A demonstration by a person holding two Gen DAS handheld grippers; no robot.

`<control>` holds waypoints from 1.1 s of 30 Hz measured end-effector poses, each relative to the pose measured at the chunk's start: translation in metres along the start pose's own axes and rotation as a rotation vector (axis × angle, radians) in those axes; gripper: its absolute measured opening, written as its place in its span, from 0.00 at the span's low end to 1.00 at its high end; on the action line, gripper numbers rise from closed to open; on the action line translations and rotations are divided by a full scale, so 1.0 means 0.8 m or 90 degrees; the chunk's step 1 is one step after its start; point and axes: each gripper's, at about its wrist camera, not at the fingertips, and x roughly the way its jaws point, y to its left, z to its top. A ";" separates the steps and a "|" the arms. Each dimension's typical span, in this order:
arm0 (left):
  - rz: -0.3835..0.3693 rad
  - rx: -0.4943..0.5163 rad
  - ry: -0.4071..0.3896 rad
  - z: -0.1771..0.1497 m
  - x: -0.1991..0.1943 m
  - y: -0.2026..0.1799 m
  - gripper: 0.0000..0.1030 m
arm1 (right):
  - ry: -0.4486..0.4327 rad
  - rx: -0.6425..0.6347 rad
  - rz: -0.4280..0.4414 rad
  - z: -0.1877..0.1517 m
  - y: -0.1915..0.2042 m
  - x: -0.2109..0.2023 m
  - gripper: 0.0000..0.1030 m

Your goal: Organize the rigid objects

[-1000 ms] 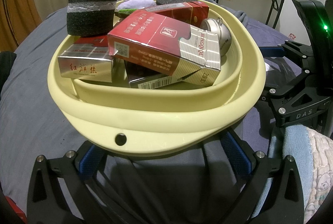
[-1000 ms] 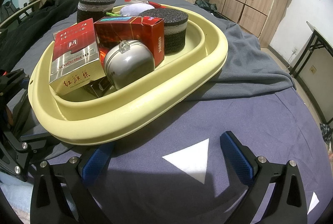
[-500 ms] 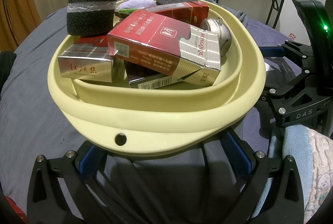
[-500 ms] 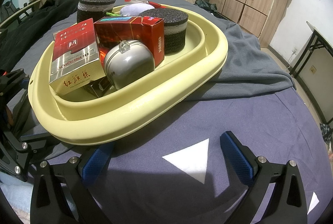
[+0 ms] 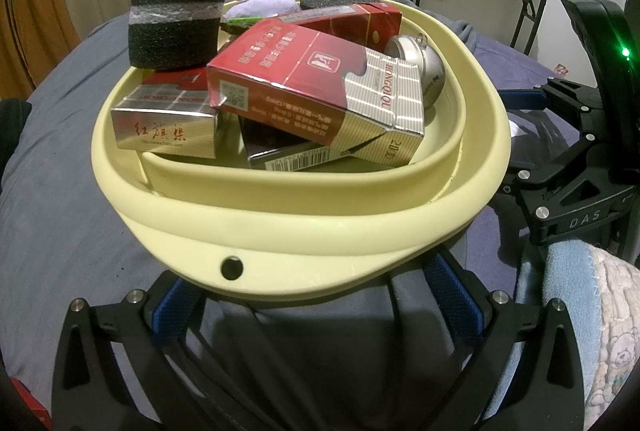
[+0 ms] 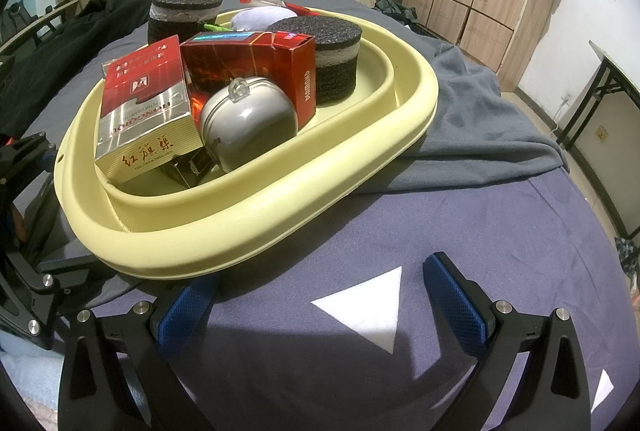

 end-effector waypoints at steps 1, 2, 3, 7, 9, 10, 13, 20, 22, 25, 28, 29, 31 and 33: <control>-0.001 -0.001 0.000 0.000 0.000 0.000 1.00 | 0.000 0.000 0.000 0.000 0.001 0.000 1.00; -0.001 -0.001 0.000 0.000 0.000 0.000 1.00 | 0.000 -0.001 -0.001 0.000 0.000 0.000 1.00; -0.002 -0.002 -0.001 0.000 0.000 0.000 1.00 | 0.000 -0.001 -0.001 0.000 0.000 0.000 1.00; -0.002 -0.001 -0.001 0.002 0.002 -0.001 1.00 | 0.000 0.000 0.000 0.002 -0.006 0.007 1.00; -0.002 -0.001 -0.001 0.002 0.002 -0.001 1.00 | 0.000 -0.001 -0.001 0.003 -0.003 0.008 1.00; -0.002 -0.002 -0.001 0.002 0.002 -0.001 1.00 | 0.000 -0.001 -0.001 0.003 -0.003 0.007 1.00; -0.003 -0.002 -0.001 0.002 0.002 -0.001 1.00 | 0.000 -0.001 -0.001 0.005 -0.006 0.010 1.00; -0.004 -0.003 -0.002 0.003 0.004 -0.001 1.00 | -0.001 0.000 0.000 0.006 -0.008 0.011 1.00; -0.003 -0.002 -0.001 0.006 0.007 -0.003 1.00 | -0.001 0.002 0.003 0.004 -0.008 0.010 1.00; -0.002 -0.002 0.000 0.004 0.007 -0.002 1.00 | -0.001 0.002 0.003 0.005 -0.008 0.011 1.00; -0.003 -0.003 -0.001 0.007 0.009 -0.003 1.00 | -0.002 0.000 -0.001 0.004 -0.005 0.011 1.00; -0.004 -0.003 -0.001 0.009 0.010 -0.003 1.00 | -0.001 0.000 -0.001 0.004 -0.005 0.010 1.00; -0.003 -0.002 -0.001 0.006 0.009 -0.001 1.00 | 0.000 0.003 0.003 0.001 -0.004 0.005 1.00; -0.003 -0.002 -0.001 0.007 0.009 -0.002 1.00 | -0.001 0.002 0.001 0.000 -0.003 0.005 1.00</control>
